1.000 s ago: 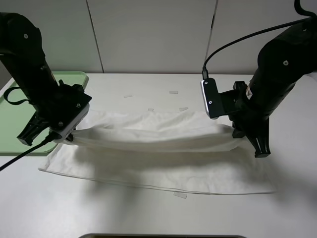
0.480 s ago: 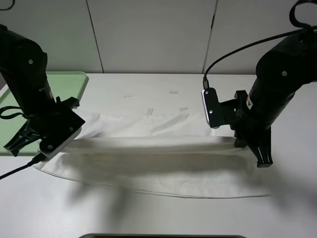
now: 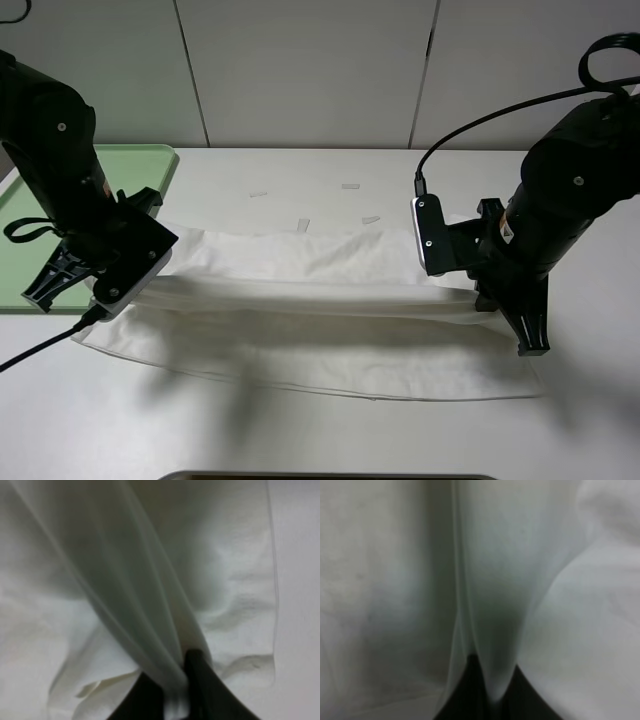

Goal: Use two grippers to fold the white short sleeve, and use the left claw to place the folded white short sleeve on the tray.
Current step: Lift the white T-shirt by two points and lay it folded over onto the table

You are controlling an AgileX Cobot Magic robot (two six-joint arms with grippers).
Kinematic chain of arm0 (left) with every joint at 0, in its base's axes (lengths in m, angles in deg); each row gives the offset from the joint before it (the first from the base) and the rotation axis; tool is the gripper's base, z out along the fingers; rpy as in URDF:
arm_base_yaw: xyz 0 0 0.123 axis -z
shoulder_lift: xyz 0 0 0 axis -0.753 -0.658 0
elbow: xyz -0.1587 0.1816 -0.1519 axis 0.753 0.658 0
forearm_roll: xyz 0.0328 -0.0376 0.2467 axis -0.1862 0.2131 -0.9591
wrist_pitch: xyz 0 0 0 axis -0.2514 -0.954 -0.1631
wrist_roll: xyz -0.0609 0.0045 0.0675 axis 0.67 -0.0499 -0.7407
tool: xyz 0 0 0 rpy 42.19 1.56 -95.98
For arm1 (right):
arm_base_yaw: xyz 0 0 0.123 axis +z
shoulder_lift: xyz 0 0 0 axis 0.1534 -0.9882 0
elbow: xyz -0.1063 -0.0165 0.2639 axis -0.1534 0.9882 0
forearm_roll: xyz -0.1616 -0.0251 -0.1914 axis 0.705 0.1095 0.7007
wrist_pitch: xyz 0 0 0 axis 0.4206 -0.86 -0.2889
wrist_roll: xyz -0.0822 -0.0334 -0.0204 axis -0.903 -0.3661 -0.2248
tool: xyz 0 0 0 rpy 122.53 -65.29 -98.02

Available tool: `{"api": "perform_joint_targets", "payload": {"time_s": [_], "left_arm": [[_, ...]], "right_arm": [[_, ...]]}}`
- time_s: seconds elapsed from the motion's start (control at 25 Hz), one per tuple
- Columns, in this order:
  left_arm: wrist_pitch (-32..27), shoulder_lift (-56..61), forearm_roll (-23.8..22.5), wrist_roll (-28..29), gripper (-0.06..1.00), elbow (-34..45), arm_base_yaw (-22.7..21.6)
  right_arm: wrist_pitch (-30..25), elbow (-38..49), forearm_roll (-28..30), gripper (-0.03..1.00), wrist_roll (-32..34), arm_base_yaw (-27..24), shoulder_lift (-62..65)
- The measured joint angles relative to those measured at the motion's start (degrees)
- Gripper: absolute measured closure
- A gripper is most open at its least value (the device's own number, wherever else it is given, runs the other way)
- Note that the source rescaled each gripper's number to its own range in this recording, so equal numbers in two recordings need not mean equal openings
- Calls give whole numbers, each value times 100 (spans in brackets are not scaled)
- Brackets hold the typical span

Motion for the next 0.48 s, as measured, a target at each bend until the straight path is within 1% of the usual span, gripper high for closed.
{"api": "perform_joint_targets", "payload": {"time_s": [0.12,0.36,0.48], "left_arm": [[0,0,13,6,90,0,0],[-25,0,36,12,90,0,0],[-184,0,62,12,90,0,0]], "right_arm": [[-48,0,-70,97,13,0,0],[-334,0,-406,97,24,0,0],[-441,0,-574,97,35,0,0]]}}
